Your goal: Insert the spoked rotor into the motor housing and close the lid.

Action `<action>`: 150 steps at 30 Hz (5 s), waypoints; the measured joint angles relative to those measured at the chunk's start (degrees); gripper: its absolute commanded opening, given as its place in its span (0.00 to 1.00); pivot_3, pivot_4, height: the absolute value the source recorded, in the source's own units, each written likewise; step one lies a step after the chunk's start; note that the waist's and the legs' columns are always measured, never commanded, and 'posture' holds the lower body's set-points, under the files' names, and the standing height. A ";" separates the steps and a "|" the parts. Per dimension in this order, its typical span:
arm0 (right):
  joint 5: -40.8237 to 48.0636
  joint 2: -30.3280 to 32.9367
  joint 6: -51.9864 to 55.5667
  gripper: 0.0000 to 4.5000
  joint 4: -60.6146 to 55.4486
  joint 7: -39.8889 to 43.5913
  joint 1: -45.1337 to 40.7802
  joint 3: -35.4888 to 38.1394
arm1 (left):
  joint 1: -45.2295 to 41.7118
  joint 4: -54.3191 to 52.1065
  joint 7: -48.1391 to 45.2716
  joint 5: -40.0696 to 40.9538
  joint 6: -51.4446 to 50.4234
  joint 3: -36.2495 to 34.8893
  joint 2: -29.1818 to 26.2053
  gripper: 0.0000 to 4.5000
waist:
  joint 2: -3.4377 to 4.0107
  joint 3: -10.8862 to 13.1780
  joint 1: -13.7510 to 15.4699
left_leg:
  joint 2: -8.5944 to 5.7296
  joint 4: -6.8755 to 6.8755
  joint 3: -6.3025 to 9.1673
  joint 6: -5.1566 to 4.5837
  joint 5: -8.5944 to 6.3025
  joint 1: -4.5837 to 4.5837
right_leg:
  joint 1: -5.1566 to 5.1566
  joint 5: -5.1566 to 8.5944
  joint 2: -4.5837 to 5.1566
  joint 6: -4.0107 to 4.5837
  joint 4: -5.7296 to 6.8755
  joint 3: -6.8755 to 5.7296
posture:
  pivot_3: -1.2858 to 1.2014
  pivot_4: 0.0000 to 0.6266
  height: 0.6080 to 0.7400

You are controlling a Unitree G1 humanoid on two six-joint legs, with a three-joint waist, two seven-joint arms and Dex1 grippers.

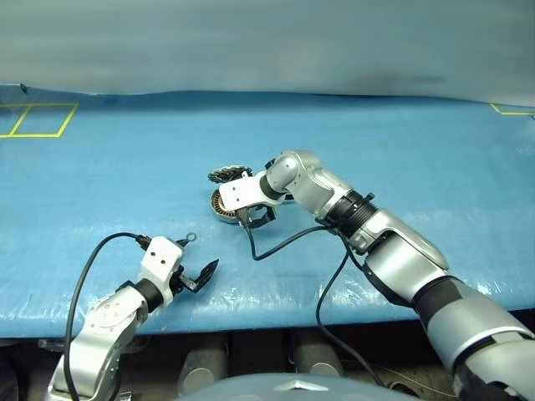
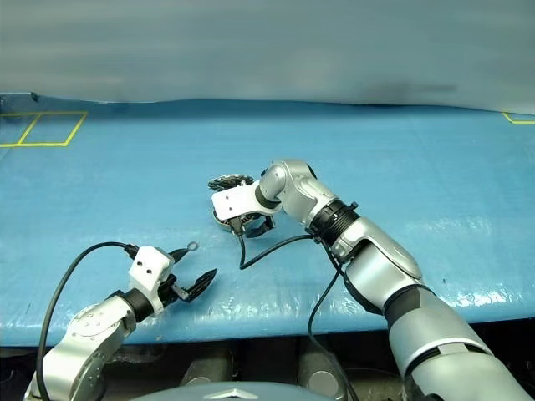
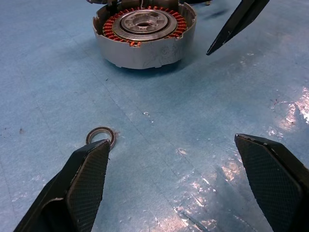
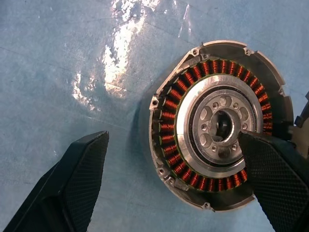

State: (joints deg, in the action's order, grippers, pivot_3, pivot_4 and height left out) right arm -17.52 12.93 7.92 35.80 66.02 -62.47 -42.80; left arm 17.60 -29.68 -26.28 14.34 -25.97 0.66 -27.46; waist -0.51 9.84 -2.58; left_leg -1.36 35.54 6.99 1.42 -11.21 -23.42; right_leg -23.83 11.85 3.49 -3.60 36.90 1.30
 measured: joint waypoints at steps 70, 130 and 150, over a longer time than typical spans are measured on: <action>-4.12 11.39 25.46 0.63 -38.12 8.03 17.86 2.08 | -7.13 4.61 -2.53 -0.67 -0.28 1.75 2.49 1.00 | -0.01 -0.04 0.47 | -0.01 -0.02 0.02 0.03 0.01 0.26 | 0.28 0.03 0.03 0.00 0.00 -0.01 | 0.52 0.24 1.00; 33.82 5.56 22.31 0.67 -69.21 -24.83 76.39 43.37 | -13.16 15.31 -2.35 -0.65 -2.16 -2.02 2.44 1.00 | -0.07 -0.01 1.36 | 0.01 0.10 0.11 0.05 -0.01 -0.05 | 0.11 0.05 0.08 -0.01 -0.06 -0.13 | 0.52 0.24 1.00; 34.50 8.06 18.38 0.68 -63.98 -28.58 77.24 42.29 | -14.27 17.70 -2.71 -5.26 0.57 1.65 0.53 0.49 | 0.28 -0.24 1.36 | 0.00 0.09 0.09 0.05 -0.01 -0.01 | 0.14 0.06 0.11 0.01 -0.07 -0.10 | 0.52 0.24 1.00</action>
State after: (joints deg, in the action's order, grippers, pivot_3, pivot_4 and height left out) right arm 16.98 20.99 26.30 -28.17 37.45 14.77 -0.51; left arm 3.33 -11.98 -28.98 9.08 -25.40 2.31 -26.93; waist -0.22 9.60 -1.22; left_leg -1.36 35.63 7.08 1.48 -11.22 -23.43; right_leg -23.69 11.91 3.60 -3.59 36.83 1.20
